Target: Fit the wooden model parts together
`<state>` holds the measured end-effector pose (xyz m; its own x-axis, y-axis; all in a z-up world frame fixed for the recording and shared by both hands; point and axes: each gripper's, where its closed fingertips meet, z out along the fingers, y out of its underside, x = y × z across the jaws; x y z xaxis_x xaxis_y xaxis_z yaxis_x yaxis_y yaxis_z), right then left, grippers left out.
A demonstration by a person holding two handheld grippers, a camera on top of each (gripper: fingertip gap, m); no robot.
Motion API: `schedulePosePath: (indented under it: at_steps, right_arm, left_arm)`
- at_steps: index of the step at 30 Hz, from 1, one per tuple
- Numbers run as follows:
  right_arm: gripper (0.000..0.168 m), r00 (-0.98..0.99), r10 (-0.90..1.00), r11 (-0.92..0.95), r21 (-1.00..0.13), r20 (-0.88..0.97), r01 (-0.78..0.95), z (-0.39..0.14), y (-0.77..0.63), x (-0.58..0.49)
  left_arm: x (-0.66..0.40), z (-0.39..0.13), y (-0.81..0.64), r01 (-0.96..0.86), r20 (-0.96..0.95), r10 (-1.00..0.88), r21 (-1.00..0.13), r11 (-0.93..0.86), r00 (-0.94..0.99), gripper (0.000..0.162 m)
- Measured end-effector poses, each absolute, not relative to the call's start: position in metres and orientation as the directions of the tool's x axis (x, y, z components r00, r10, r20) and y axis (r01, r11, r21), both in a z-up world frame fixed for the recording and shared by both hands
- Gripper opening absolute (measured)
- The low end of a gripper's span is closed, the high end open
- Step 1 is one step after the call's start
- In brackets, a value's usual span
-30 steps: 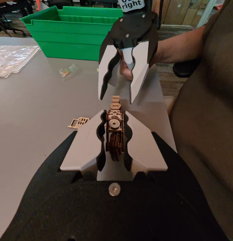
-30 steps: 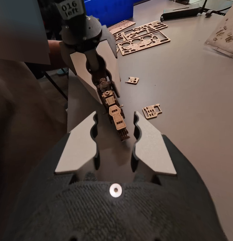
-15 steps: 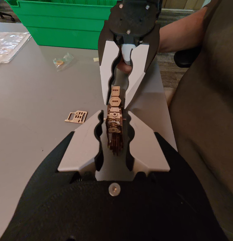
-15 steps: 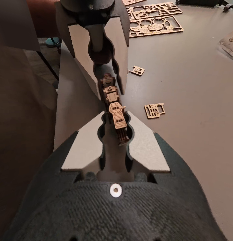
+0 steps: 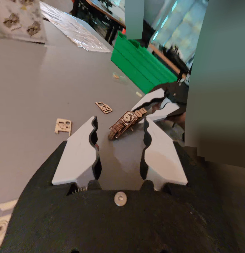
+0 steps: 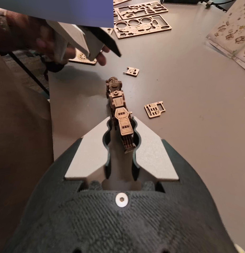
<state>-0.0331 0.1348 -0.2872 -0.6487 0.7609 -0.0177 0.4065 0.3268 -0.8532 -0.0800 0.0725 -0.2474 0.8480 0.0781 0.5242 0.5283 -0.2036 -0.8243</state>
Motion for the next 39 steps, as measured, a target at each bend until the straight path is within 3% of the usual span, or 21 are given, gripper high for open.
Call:
schedulePosePath:
  at_steps: [4,15,39]
  right_arm:
    - [0.026,-0.599,0.801,0.297,-0.857,-0.018,0.422,-0.287,0.141,-0.037]
    - [0.026,-0.477,0.879,0.24,-0.866,0.001,0.439,-0.28,0.171,-0.041]
    - [0.026,-0.493,0.868,0.201,-0.867,-0.057,0.455,-0.287,0.18,-0.039]
  left_arm:
    - [-0.082,-0.246,0.063,0.641,0.638,0.064,-0.758,-0.118,0.767,0.057]
    - [-0.077,-0.254,0.059,0.645,0.647,0.044,-0.747,-0.159,0.761,0.056]
    - [-0.076,-0.254,0.057,0.672,0.679,0.016,-0.724,-0.156,0.734,0.056]
